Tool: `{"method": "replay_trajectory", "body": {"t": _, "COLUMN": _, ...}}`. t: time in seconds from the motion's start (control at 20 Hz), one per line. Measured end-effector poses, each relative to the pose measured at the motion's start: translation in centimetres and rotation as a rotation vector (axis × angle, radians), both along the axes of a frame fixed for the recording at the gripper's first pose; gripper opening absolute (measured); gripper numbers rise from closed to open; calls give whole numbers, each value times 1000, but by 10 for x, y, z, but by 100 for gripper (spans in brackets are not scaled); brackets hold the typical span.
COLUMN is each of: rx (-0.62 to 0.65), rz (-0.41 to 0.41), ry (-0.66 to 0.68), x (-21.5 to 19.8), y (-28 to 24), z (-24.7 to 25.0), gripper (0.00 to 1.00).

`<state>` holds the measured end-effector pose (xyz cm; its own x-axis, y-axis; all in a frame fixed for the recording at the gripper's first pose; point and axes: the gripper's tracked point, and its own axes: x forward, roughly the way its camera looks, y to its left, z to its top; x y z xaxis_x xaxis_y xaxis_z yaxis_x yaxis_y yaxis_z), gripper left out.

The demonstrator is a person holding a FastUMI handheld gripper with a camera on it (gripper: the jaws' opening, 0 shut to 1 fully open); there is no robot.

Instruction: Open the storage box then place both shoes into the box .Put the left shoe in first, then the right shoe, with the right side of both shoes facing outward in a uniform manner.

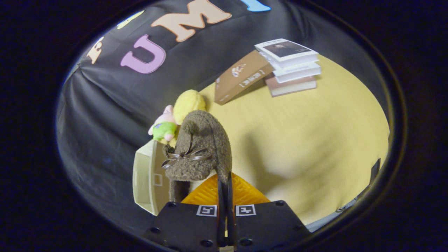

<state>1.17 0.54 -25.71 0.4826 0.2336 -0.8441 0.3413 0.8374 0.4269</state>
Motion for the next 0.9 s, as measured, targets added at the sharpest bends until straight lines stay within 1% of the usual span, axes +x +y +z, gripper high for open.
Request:
{"method": "replay_trajectory", "body": {"t": 0.3, "rx": 62, "rz": 83, "ry": -75, "x": 36, "y": 120, "z": 44, "gripper": 6}}
{"method": "replay_trajectory", "body": {"t": 0.45, "rx": 53, "rz": 134, "ry": -80, "x": 47, "y": 168, "z": 47, "gripper": 6}}
{"method": "replay_trajectory", "body": {"t": 0.55, "rx": 10, "rz": 162, "ry": -70, "x": 49, "y": 191, "z": 34, "gripper": 6}}
{"method": "replay_trajectory", "body": {"t": 0.65, "rx": -65, "rz": 184, "ry": -45, "x": 46, "y": 206, "z": 16, "gripper": 6}}
{"method": "replay_trajectory", "body": {"t": 0.8, "rx": -207, "rz": 214, "ry": -12, "x": 38, "y": 216, "z": -14, "gripper": 6}}
{"method": "replay_trajectory", "body": {"t": 0.9, "rx": -272, "rz": 228, "ry": -8, "x": 36, "y": 222, "z": -26, "gripper": 6}}
